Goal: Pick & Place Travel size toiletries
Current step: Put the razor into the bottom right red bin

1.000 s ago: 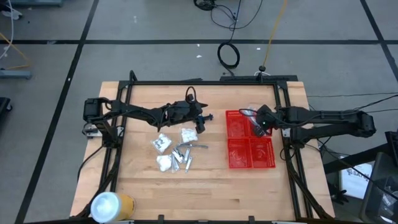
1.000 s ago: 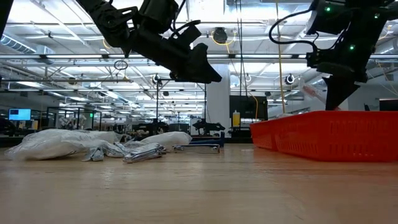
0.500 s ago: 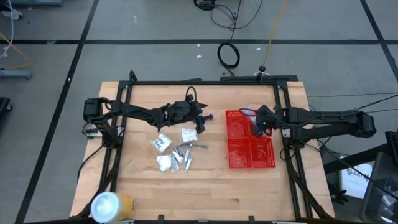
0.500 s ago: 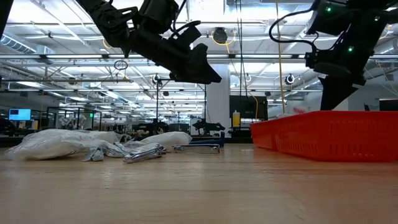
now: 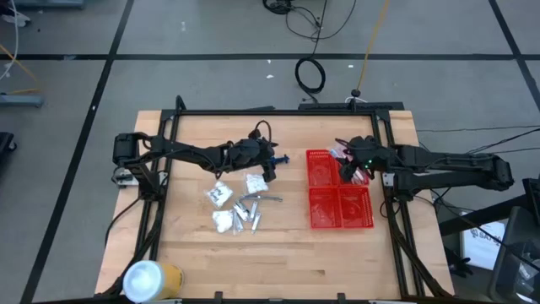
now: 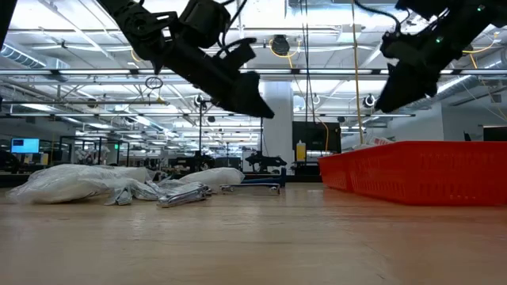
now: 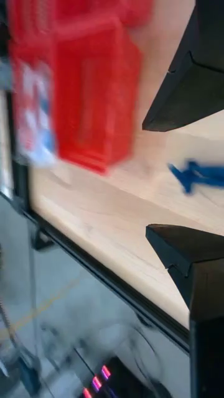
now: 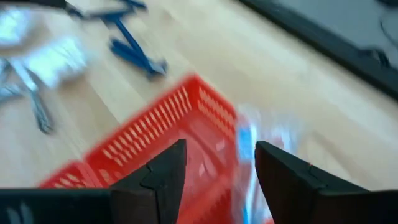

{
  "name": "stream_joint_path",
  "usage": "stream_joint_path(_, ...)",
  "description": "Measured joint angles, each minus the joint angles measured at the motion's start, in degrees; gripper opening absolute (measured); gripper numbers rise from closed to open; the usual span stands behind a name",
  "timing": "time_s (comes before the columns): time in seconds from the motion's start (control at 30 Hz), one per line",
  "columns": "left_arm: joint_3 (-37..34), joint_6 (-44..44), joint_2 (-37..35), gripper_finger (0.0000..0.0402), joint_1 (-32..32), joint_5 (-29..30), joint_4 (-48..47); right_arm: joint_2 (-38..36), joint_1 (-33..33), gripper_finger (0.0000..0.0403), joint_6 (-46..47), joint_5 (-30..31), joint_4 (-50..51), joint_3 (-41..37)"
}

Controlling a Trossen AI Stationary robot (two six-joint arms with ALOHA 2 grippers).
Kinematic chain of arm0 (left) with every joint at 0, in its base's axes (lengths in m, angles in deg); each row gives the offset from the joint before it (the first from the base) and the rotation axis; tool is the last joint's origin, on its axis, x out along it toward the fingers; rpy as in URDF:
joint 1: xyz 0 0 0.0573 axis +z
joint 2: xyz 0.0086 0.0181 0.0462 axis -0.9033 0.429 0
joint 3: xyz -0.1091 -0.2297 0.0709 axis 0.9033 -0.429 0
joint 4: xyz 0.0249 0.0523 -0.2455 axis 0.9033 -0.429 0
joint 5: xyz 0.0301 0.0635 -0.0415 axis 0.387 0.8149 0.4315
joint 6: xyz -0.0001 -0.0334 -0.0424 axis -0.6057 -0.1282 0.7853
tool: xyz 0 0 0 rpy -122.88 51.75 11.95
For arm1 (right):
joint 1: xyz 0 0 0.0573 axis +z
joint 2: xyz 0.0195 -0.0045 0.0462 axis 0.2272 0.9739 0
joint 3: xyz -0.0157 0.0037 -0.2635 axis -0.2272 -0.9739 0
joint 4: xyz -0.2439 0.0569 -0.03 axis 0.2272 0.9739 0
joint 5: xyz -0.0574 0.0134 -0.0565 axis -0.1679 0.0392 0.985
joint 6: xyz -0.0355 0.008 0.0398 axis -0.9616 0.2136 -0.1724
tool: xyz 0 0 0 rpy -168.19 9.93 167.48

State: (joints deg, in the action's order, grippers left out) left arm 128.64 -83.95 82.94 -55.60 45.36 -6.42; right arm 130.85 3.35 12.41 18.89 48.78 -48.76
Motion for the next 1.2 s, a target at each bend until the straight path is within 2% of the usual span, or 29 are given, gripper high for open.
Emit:
stream_joint_path(0.17, 0.00, 4.96, 0.00, 0.0251, 0.51, 10.77, -9.55, -0.17, 0.00, 0.0174, -6.43, -0.02, -7.87, 0.00)
stream_joint_path(0.3, 0.00, 11.89, 0.00, 0.0250, 2.86, 12.89, -18.36, 0.48, 0.00, 0.0175, -9.64, -0.03, -11.79, 0.00)
stream_joint_path(0.4, 0.00, 18.06, 0.00, 0.0250, 5.84, 11.42, -24.26, 1.11, 0.00, 0.0175, -10.97, -0.04, -13.59, 0.00)
stream_joint_path(0.47, 0.00, 20.35, 0.00, 0.0250, 8.50, 7.59, -27.46, 1.43, 0.01, 0.0173, -11.73, -0.07, -14.85, -0.48)
stream_joint_path(0.57, 0.00, 20.65, 0.00, 0.0250, 12.68, 1.86, -30.92, 1.54, 0.01, 0.0172, -11.87, -0.07, -16.48, -1.93)
stream_joint_path(0.8, 0.00, 20.39, 0.00, 0.0250, 19.96, -6.32, -39.71, 1.53, 0.00, 0.0175, -11.80, -0.11, -18.47, -5.93)
stream_joint_path(0.97, 0.00, 17.66, 0.51, 0.0250, 21.62, -6.88, -41.49, 1.53, 0.00, 0.0170, -11.82, -0.11, -18.88, -6.32)
stream_joint_path(1.2, 0.32, 14.61, 4.86, 0.0246, 21.68, -6.73, -41.27, 1.52, 0.02, 0.0170, -13.07, -0.16, -20.77, -6.32)
